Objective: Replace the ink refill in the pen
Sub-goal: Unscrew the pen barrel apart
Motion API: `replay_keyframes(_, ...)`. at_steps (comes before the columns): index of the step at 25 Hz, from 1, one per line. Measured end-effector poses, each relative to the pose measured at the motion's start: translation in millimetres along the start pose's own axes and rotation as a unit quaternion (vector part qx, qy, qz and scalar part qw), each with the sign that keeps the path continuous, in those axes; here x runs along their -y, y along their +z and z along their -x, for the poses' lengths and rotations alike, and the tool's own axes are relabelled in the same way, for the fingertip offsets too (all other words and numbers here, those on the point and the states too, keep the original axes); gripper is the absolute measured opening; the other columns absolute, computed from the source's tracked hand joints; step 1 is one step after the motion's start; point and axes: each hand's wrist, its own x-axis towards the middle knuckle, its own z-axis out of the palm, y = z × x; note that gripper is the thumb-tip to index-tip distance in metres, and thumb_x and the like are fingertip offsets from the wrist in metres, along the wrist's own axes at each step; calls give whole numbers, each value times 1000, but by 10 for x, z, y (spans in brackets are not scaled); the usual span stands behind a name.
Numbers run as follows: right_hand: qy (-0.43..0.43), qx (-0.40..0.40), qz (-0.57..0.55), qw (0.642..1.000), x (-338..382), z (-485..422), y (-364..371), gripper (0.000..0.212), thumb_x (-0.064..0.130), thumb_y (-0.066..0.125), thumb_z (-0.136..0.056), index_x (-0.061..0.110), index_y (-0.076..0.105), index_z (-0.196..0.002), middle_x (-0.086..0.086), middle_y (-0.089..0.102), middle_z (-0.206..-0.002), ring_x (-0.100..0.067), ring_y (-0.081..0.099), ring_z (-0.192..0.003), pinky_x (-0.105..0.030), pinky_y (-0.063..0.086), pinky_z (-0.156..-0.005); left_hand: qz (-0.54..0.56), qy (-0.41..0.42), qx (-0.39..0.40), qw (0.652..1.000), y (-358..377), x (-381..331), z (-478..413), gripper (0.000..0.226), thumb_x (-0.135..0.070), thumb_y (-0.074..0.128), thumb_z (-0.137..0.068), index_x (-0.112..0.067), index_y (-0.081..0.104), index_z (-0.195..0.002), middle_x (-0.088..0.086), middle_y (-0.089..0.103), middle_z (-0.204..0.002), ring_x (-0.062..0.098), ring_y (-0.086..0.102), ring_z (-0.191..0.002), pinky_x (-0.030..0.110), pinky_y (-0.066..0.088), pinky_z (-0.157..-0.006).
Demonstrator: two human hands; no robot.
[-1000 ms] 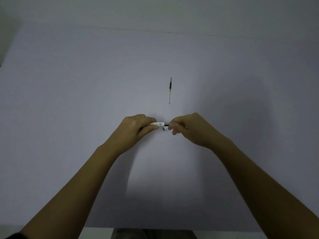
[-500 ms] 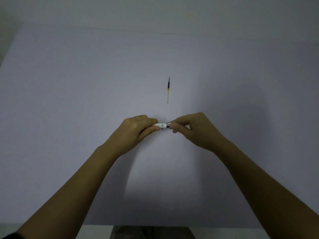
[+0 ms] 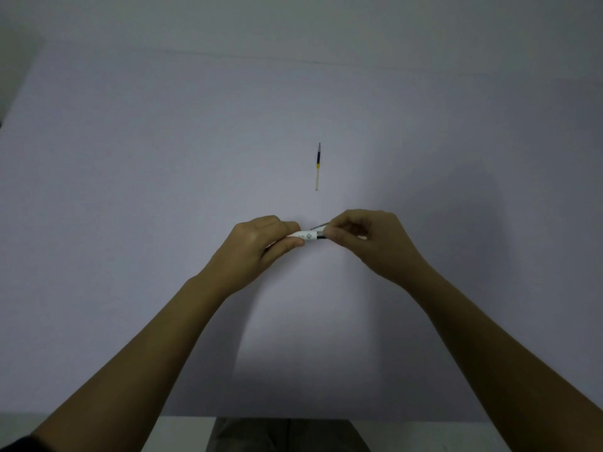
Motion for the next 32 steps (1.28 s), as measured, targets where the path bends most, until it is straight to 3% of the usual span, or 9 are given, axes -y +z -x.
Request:
replay_keyframes(5, -32, -26, -22, 999, 70, 53, -4, 25, 20, 73, -78, 19, 67, -102, 7, 70, -87, -4, 66, -80, -9, 49, -78, 4, -3, -27, 1000, 17, -34, 30, 19, -17, 58, -87, -5, 66, -100, -8, 49, -75, -2, 37, -68, -1, 31, -65)
replay_keyframes(12, 10, -41, 36, 998, 106, -23, -78, 12, 24, 61, -87, 22, 72, -83, 3, 69, -63, -12, 55, -52, -11, 35, -48, 51, -60, -11, 997, -16, -15, 64, 25, -25, 53, -90, -13, 59, -112, -20, 50, -70, -2, 50, -63, 3, 35, -59)
replay_keyframes(15, -22, -46, -1, 999, 119, -42, -91, 8, 14, 67, -83, 21, 71, -84, 14, 65, -69, 2, 59, -64, -5, 42, -63, 38, -41, -4, 998, -58, 8, 37, 20, -24, 52, -91, -11, 65, -97, -27, 42, -66, -10, 47, -61, 2, 32, -57)
replay_keyframes(18, -48, -32, -32, 998, 108, -55, -107, 19, 14, 69, -80, 23, 65, -97, 9, 66, -85, -2, 64, -84, -11, 49, -81, 32, -36, -4, 999, -96, 25, 14, 22, -23, 50, -92, -8, 65, -98, -24, 44, -69, -12, 47, -65, 0, 32, -60)
replay_keyframes(21, 13, 8, 32, 999, 104, -103, -137, 22, 41, 55, -87, 24, 67, -93, 12, 67, -74, 3, 61, -68, -5, 44, -62, 3, -29, -3, 1000, -90, 29, 7, 19, -17, 52, -91, -5, 64, -99, -12, 47, -72, -2, 42, -66, -2, 33, -63)
replay_keyframes(23, 17, 8, 56, 998, 83, -123, -153, 26, 41, 55, -87, 23, 71, -79, 8, 68, -65, -1, 58, -58, -7, 39, -53, -3, -24, 3, 1000, -79, 25, 6, 20, -18, 52, -90, -5, 64, -98, -12, 47, -72, 0, 40, -66, -3, 32, -63)
replay_keyframes(25, -3, -1, -2, 1000, 100, -111, -155, 7, 23, 67, -83, 26, 71, -78, 4, 70, -67, -2, 59, -60, -7, 42, -60, 15, -31, 10, 999, -63, 25, 13, 20, -20, 51, -91, -6, 64, -97, -15, 45, -69, -4, 45, -65, -1, 33, -61)
replay_keyframes(28, -14, -1, -72, 997, 94, -80, -179, 19, 15, 74, -76, 26, 68, -89, 9, 69, -84, -2, 65, -81, -8, 48, -79, 36, -46, -7, 998, -37, 20, 21, 21, -22, 49, -91, -9, 64, -97, -21, 43, -65, -9, 48, -62, 2, 33, -56)
replay_keyframes(32, 8, -3, 47, 999, 87, -113, -158, 12, 36, 64, -82, 25, 69, -81, 2, 65, -61, -2, 53, -54, -6, 37, -51, 35, -40, -14, 999, -6, 34, 24, 22, -25, 49, -92, -10, 64, -97, -18, 44, -66, -9, 48, -63, 2, 33, -57)
